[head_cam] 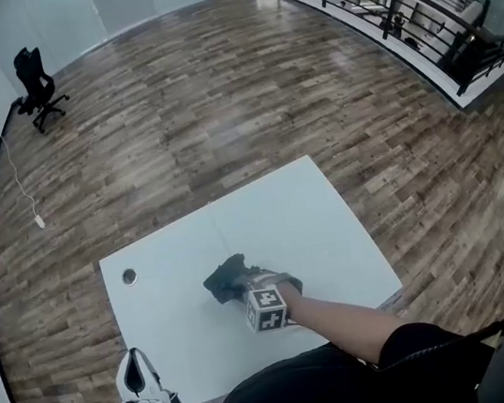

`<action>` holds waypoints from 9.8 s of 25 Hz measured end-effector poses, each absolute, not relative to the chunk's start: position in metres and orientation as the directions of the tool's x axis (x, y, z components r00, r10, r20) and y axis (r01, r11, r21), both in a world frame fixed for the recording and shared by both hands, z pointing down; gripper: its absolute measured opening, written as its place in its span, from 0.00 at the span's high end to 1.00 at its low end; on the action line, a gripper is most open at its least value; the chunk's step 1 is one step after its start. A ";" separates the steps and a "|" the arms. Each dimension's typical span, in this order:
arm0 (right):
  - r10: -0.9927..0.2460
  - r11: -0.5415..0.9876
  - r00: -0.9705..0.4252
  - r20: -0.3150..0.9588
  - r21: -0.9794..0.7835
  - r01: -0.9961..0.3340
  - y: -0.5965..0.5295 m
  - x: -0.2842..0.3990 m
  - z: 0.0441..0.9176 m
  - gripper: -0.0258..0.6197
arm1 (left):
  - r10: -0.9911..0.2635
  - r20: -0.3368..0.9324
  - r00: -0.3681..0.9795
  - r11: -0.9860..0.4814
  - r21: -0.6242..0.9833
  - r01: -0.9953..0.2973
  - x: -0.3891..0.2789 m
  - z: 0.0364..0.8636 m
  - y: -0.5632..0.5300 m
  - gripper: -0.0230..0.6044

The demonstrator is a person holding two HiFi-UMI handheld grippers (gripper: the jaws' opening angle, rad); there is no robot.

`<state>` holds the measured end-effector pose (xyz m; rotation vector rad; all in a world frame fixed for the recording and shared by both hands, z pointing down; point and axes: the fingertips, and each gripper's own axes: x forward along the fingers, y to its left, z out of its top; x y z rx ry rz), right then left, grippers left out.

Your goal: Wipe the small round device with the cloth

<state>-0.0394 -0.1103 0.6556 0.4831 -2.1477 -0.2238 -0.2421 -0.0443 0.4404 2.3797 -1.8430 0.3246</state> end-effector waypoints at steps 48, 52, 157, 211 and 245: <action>-0.528 0.826 -0.465 0.711 0.303 -0.475 -0.154 0.021 0.636 0.85 | -0.951 0.299 0.081 -0.109 -0.077 -0.991 -0.254 0.424 0.011 0.95; -0.493 0.841 -0.436 0.753 0.284 -0.460 -0.147 0.030 0.658 0.85 | -0.948 0.304 0.089 -0.118 -0.077 -0.990 -0.252 0.425 0.008 0.95; -0.251 0.853 -0.591 0.767 -0.113 -0.510 -0.117 0.046 0.653 0.85 | -0.937 0.349 -0.003 -0.014 -0.045 -0.999 -0.272 0.450 0.038 0.95; -0.355 0.906 -0.522 0.775 0.423 0.011 -0.180 -0.012 0.612 0.85 | -0.937 0.339 -0.089 0.092 -0.008 -0.996 -0.291 0.450 0.069 0.95; -0.245 0.916 -0.568 0.786 -0.004 -0.401 -0.123 0.039 0.670 0.85 | -0.928 0.370 -0.037 0.021 -0.047 -0.999 -0.266 0.444 0.068 0.95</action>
